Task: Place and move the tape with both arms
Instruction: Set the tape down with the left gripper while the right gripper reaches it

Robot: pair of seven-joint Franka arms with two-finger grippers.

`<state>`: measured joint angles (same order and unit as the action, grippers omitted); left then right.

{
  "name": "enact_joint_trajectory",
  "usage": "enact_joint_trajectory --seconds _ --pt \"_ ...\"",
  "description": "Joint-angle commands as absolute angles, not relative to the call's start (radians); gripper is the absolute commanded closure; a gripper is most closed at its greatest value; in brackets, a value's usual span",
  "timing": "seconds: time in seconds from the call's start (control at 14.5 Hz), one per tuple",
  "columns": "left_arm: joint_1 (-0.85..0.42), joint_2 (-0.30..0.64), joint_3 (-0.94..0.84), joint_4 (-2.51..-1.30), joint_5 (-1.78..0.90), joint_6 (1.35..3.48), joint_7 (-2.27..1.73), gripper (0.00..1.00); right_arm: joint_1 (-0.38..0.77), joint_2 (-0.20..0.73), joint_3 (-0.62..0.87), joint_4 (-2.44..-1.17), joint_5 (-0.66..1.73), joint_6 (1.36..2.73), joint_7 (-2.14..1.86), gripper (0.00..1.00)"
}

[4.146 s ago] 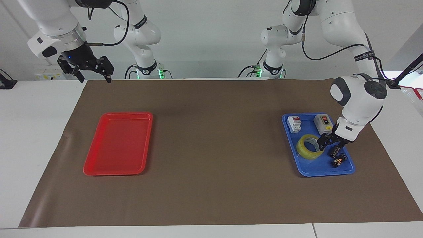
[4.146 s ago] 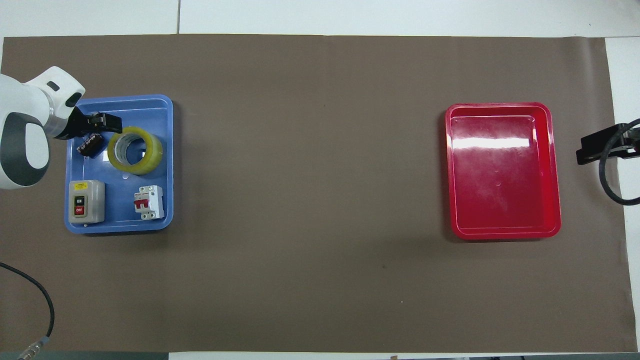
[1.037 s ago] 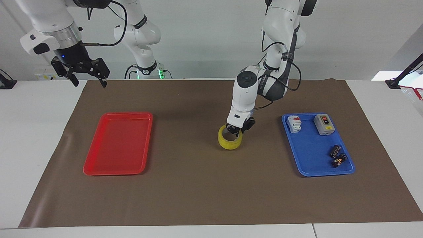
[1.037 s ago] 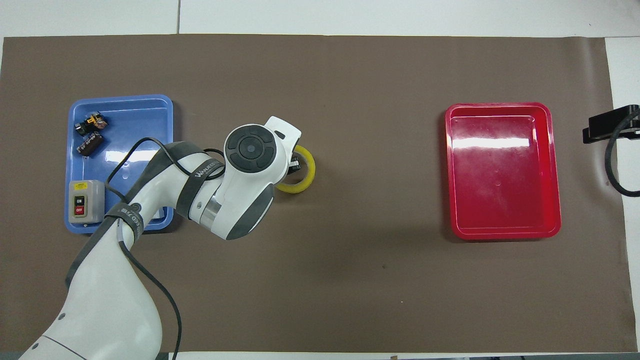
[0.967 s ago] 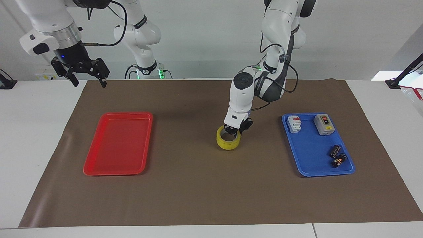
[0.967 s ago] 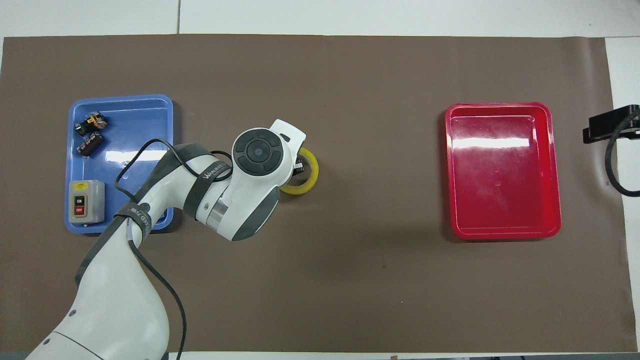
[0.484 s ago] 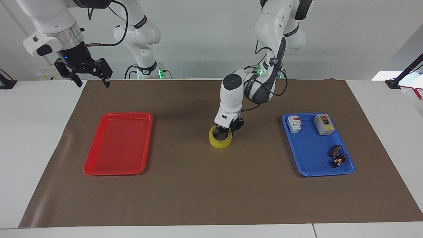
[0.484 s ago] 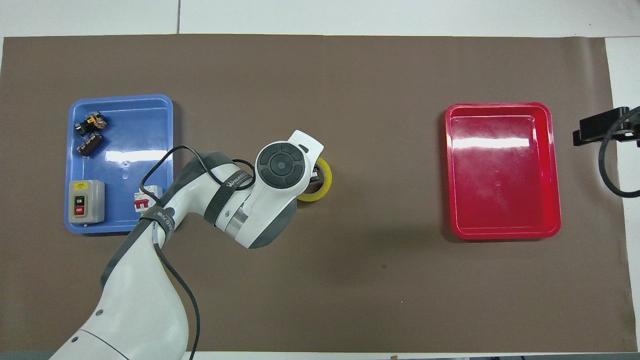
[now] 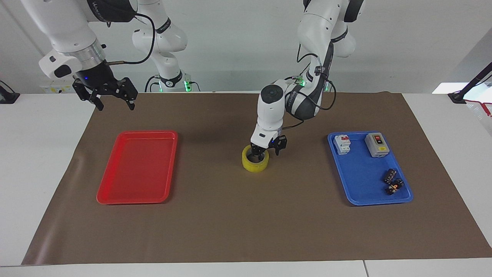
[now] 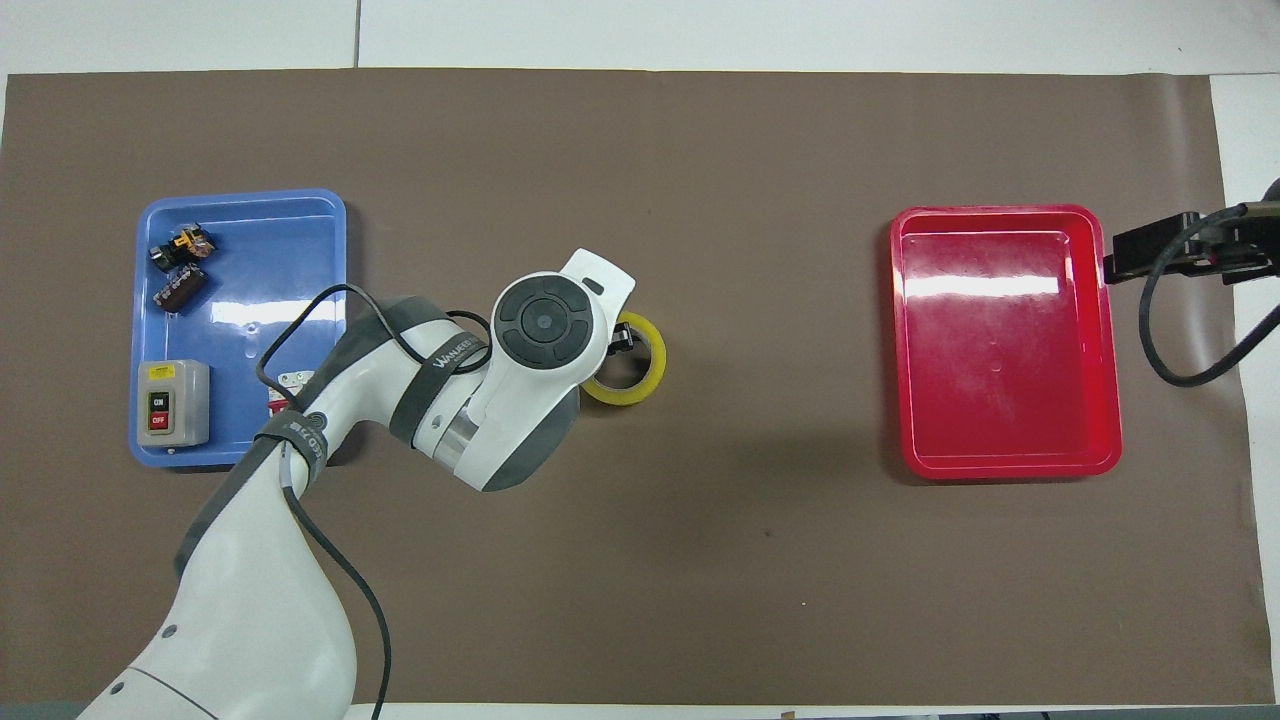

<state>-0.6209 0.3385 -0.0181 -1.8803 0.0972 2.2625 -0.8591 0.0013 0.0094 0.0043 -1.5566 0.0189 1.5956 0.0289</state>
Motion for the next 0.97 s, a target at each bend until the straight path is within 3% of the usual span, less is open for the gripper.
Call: enact_joint_trajectory --seconds 0.0,0.35,0.69,0.9 --pt "-0.551 0.247 -0.018 -1.896 0.126 2.198 -0.789 0.0 0.058 0.066 0.018 -1.551 0.02 1.653 0.052 0.0" --pt "-0.408 0.147 -0.02 -1.894 0.121 2.093 -0.591 0.0 0.257 0.199 0.02 -1.548 0.025 1.808 0.349 0.0" --pt "-0.272 0.08 -0.02 -1.893 0.115 2.034 -0.411 0.0 0.396 0.255 0.02 -1.652 0.034 2.015 0.492 0.0" --pt "-0.192 0.048 -0.015 -1.882 0.065 1.988 -0.283 0.0 0.472 0.345 0.018 -1.637 0.028 2.098 0.55 0.0"
